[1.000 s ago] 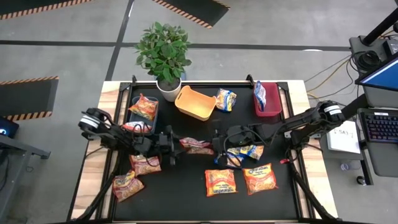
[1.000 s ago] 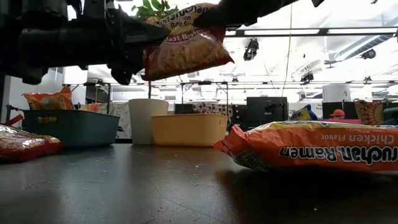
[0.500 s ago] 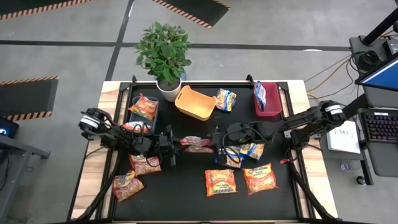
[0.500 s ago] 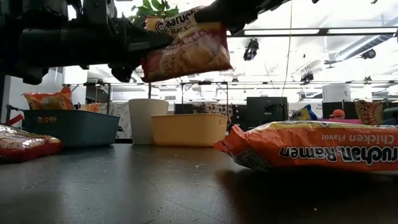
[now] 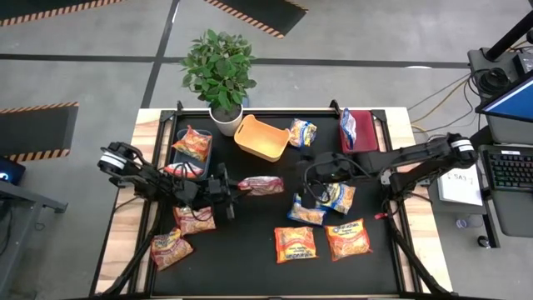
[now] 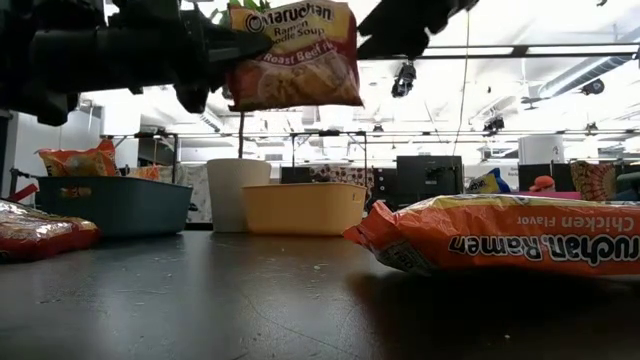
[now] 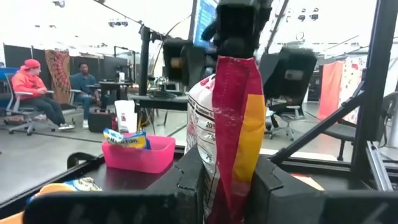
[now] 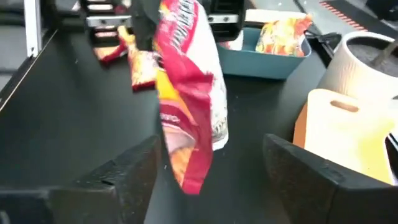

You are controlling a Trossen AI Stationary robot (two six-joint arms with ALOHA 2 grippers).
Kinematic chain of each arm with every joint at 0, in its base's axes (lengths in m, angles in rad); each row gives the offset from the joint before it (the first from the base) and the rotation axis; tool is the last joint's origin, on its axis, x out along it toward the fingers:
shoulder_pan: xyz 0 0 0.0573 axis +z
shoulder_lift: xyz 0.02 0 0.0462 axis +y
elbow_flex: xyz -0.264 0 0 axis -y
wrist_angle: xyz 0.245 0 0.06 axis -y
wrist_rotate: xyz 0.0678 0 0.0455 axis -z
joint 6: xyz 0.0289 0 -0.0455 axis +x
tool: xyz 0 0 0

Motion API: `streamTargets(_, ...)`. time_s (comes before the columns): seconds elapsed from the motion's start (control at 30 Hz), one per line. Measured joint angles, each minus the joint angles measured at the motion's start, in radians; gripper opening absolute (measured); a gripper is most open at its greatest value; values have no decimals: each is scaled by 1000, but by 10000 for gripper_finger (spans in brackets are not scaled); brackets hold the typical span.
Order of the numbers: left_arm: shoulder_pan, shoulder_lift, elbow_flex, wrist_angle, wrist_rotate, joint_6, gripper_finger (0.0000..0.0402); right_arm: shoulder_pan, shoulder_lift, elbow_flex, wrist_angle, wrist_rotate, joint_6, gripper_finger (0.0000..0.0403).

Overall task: Sort Maruchan noodles
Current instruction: Put the bottom right red noodle pack into the yellow bin

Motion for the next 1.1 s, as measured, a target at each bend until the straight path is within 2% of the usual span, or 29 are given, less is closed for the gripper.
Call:
streamTargets(0.13,1,-7,5,-1,-3,15,45,-23,46,-73,236,-97,-17,293)
streamTargets(0.27,2,-8,21,-2,-3,27,45,-48,114,-86,402,-157,-26,281)
streamTargets(0.37,2,-10,30,-3,-5,42,46,-62,145,-68,408,-155,-57,241)
streamTargets(0.53,3,-20,32,0,-11,75,62,-78,147,-38,374,-165,-98,141)
streamTargets(0.67,4,-47,12,-1,-26,88,91,-89,140,-12,329,-164,-144,73)
streamTargets(0.8,3,-96,-33,-2,-59,106,134,-100,139,43,229,-160,-219,38)
streamTargets(0.87,3,-133,-63,0,-106,112,155,-116,140,88,150,-135,-281,35)
streamTargets(0.97,2,-201,-127,-1,-159,110,181,-141,140,162,16,-16,-432,37)
streamTargets(1.03,2,-252,-174,0,-164,99,194,-159,140,195,-49,99,-568,40)
streamTargets(1.1,2,-301,-214,0,-165,75,203,-188,147,212,-71,178,-787,40)
